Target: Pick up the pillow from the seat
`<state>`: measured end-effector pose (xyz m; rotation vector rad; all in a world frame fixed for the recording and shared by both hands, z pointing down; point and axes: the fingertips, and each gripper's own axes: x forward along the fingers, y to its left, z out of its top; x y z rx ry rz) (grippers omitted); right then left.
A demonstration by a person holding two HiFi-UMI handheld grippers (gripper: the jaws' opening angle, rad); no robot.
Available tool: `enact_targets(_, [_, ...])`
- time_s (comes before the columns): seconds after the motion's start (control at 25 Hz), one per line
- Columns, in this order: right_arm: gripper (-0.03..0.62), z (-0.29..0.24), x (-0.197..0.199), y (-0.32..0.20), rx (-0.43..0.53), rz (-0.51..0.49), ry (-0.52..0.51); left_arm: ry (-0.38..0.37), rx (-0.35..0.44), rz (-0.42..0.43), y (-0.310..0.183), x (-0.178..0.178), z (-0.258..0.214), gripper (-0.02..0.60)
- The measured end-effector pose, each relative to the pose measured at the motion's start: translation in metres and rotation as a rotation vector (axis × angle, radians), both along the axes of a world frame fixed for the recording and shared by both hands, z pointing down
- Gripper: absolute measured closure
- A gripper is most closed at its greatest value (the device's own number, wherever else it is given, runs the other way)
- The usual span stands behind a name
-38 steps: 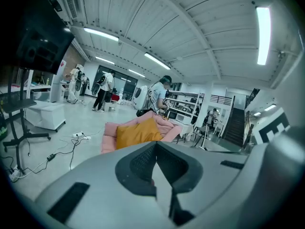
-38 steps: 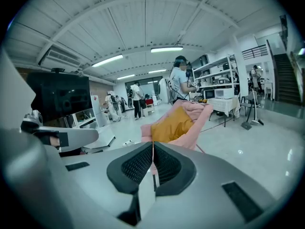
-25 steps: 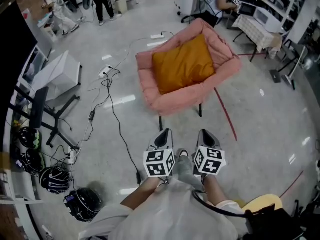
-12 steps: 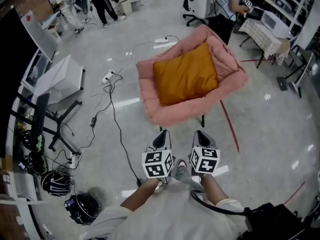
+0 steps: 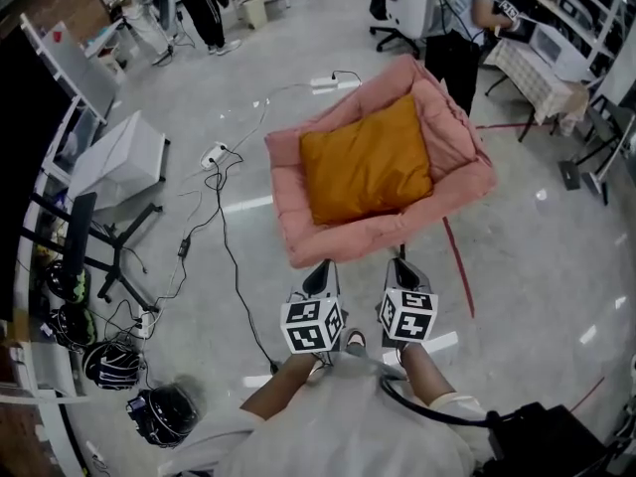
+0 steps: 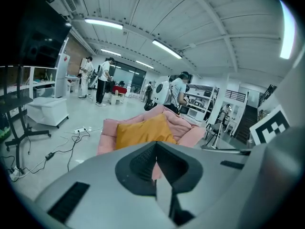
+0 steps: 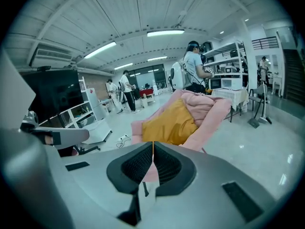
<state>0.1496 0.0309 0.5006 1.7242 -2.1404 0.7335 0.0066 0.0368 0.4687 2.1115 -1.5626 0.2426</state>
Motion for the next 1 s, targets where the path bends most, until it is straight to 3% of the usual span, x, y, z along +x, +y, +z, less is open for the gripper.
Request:
enact_targets(0.48, [0.563,0.015,0.028,-0.05,-0.039,-0.015,-0.031,-0.034,-0.032,-0.03,-0.046,0.019,0.009,0.572])
enact_targets(1.0, [0.563,0.022,0.045,-0.109,-0.055,0.041,-0.032,-0.019,-0.016,-0.008,-0.122,0.029,0.008,0.572])
